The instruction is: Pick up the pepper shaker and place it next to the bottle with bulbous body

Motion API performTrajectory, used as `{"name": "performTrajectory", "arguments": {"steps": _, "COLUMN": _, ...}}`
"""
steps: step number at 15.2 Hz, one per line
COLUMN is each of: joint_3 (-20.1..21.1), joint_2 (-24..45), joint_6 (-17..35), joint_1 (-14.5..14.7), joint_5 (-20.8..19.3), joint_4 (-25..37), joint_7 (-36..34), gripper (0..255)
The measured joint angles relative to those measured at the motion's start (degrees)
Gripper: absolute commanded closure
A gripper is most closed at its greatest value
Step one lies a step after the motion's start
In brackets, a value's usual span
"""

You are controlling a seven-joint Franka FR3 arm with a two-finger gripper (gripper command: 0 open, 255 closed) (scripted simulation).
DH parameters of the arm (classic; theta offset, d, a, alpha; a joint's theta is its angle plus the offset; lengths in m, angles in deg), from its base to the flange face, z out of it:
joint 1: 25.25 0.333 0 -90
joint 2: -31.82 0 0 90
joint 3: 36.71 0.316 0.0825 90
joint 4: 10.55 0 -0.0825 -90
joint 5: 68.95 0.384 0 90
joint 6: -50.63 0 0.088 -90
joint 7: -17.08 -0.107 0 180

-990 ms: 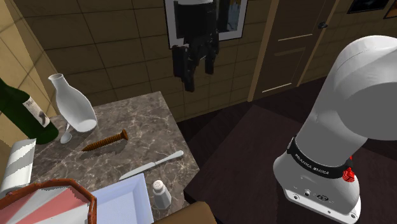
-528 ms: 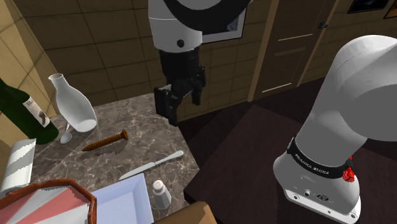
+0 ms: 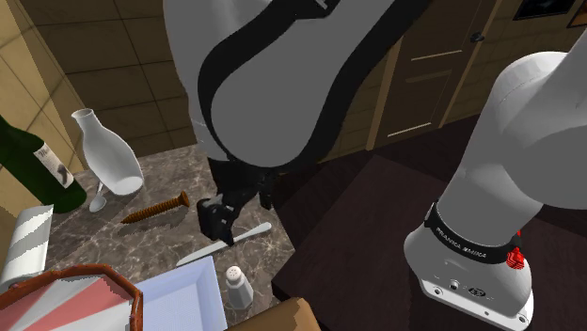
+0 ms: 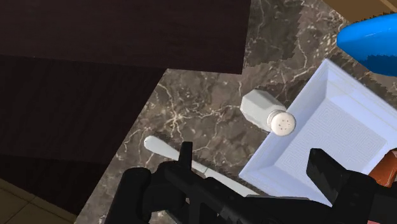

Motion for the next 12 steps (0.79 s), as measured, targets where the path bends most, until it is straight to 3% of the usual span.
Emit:
{"name": "performTrajectory", "arguments": {"steps": 3, "joint_3": 2.93, "joint_2": 8.09, "joint_6": 7.1, "joint_1": -0.83, "joint_5": -3.21, "joint_4": 1.54, "joint_7": -5.37, "gripper": 0}}
{"name": "performTrajectory", "arguments": {"steps": 6, "joint_3": 4.19, "joint_2": 15.53, "joint_6": 12.48, "joint_1": -1.16, "joint_5": -9.4, "joint_4": 3.81, "joint_7": -12.38, "gripper": 0}}
{"name": "performTrajectory", "arguments": {"steps": 12, "joint_3": 1.83, "joint_2": 22.68, "joint_6": 18.18, "joint_1": 0.34, "joint_5": -18.01, "joint_4": 4.64, "joint_7": -19.2, "gripper": 0}}
